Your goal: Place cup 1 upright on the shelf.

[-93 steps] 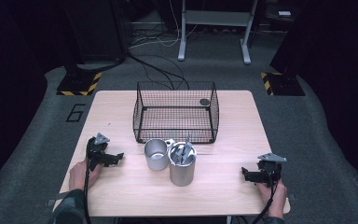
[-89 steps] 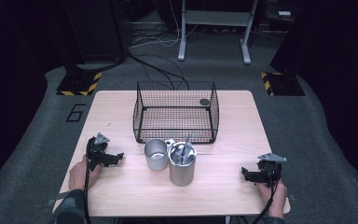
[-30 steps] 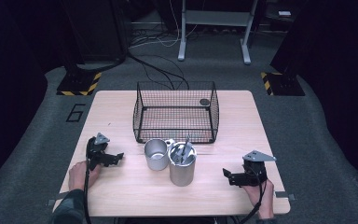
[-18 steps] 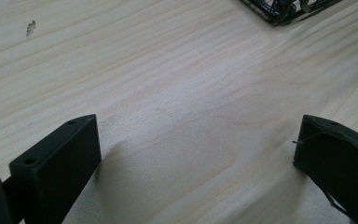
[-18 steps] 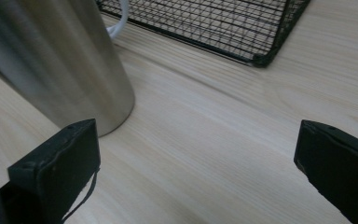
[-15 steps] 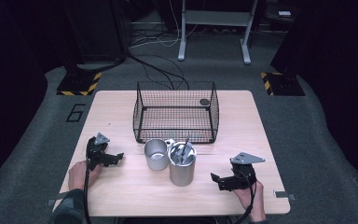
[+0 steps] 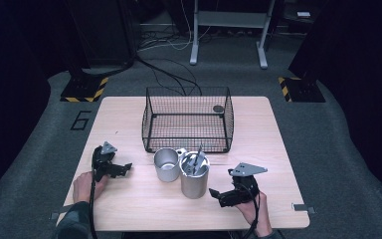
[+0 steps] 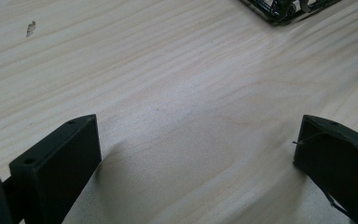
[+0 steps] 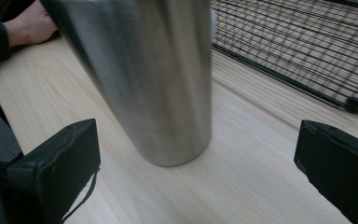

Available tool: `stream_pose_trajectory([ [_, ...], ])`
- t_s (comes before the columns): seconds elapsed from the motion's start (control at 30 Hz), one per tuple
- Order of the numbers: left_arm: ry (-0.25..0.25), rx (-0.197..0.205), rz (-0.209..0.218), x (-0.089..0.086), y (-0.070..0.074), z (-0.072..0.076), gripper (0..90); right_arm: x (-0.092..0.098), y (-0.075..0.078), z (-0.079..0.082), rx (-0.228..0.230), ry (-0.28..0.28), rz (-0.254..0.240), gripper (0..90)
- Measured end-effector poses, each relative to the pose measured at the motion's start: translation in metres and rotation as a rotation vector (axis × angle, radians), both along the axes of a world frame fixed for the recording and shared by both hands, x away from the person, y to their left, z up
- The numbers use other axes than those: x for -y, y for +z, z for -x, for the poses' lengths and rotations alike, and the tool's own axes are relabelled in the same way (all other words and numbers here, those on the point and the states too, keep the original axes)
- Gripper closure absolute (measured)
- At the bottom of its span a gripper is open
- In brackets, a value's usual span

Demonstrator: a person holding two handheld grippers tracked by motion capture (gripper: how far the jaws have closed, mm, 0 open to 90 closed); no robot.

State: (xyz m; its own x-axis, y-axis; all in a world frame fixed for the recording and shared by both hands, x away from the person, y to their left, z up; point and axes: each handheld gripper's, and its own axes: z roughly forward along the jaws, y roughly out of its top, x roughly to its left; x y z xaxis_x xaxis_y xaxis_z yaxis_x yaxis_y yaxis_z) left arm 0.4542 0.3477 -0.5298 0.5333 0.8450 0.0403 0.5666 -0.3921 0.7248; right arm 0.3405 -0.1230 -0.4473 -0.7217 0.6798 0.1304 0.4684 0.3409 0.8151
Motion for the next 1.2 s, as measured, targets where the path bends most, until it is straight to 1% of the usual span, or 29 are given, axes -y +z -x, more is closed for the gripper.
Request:
stream_pose_trajectory([
  [0.03, 0.001, 0.000, 0.001, 0.000, 0.000, 0.000, 0.3, -0.003, 0.001, 0.000, 0.008, 0.007, 0.000, 0.0],
  [0.1, 0.002, 0.000, 0.000, 0.000, 0.000, 0.000, 0.3, -0.008, 0.003, -0.001, 0.005, 0.017, -0.005, 0.0],
  [0.3, 0.002, -0.001, -0.001, 0.000, 0.000, 0.000, 0.3, -0.027, 0.007, -0.006, 0.019, 0.057, 0.000, 0.0],
  [0.43, 0.002, 0.000, 0.000, 0.000, 0.000, 0.000, 0.3, -0.037, 0.007, -0.009, 0.018, 0.066, -0.008, 0.0],
  [0.53, 0.000, 0.000, 0.001, 0.000, 0.000, 0.000, 0.3, -0.043, 0.009, -0.012, 0.029, 0.079, 0.003, 0.0],
  [0.6, 0.001, 0.000, 0.001, 0.000, 0.000, 0.000, 0.3, -0.046, 0.010, -0.013, 0.029, 0.081, 0.004, 0.0],
  [0.63, 0.001, -0.001, -0.001, 0.000, 0.000, 0.000, 0.3, -0.048, 0.010, -0.014, 0.024, 0.073, 0.003, 0.0],
  [0.67, 0.002, 0.000, 0.000, 0.000, 0.000, 0.000, 0.3, -0.049, 0.011, -0.015, 0.029, 0.082, 0.007, 0.0],
  [0.73, 0.002, -0.001, -0.001, 0.000, 0.000, 0.000, 0.3, -0.051, 0.011, -0.016, 0.034, 0.078, 0.006, 0.0],
  [0.8, 0.000, -0.001, -0.001, 0.000, 0.000, 0.000, 0.3, -0.055, 0.013, -0.017, 0.046, 0.062, 0.013, 0.0],
  [0.83, 0.000, 0.000, 0.000, 0.000, 0.000, 0.000, 0.3, -0.056, 0.013, -0.018, 0.042, 0.055, 0.006, 0.0],
  [0.87, 0.000, 0.000, 0.000, 0.000, 0.000, 0.000, 0.3, -0.057, 0.013, -0.019, 0.039, 0.063, 0.005, 0.0],
  [0.97, 0.001, 0.000, 0.001, 0.000, 0.000, 0.000, 0.3, -0.059, 0.013, -0.022, 0.043, 0.063, -0.003, 0.0],
  [1.0, 0.001, -0.001, 0.003, 0.000, 0.000, 0.000, 0.3, -0.060, 0.012, -0.024, 0.048, 0.071, -0.003, 0.0],
  [1.03, 0.002, 0.000, 0.001, 0.000, 0.000, 0.000, 0.3, -0.062, 0.012, -0.026, 0.045, 0.065, -0.011, 0.0],
  [1.1, 0.001, 0.000, 0.001, 0.000, 0.000, 0.000, 0.3, -0.063, 0.012, -0.027, 0.046, 0.060, -0.010, 0.0],
  [1.13, 0.001, 0.000, 0.001, 0.000, 0.000, 0.000, 0.3, -0.064, 0.011, -0.028, 0.052, 0.065, -0.013, 0.0],
  [1.2, 0.001, 0.000, 0.000, 0.000, 0.000, 0.000, 0.3, -0.068, 0.011, -0.029, 0.055, 0.058, -0.024, 0.0],
])
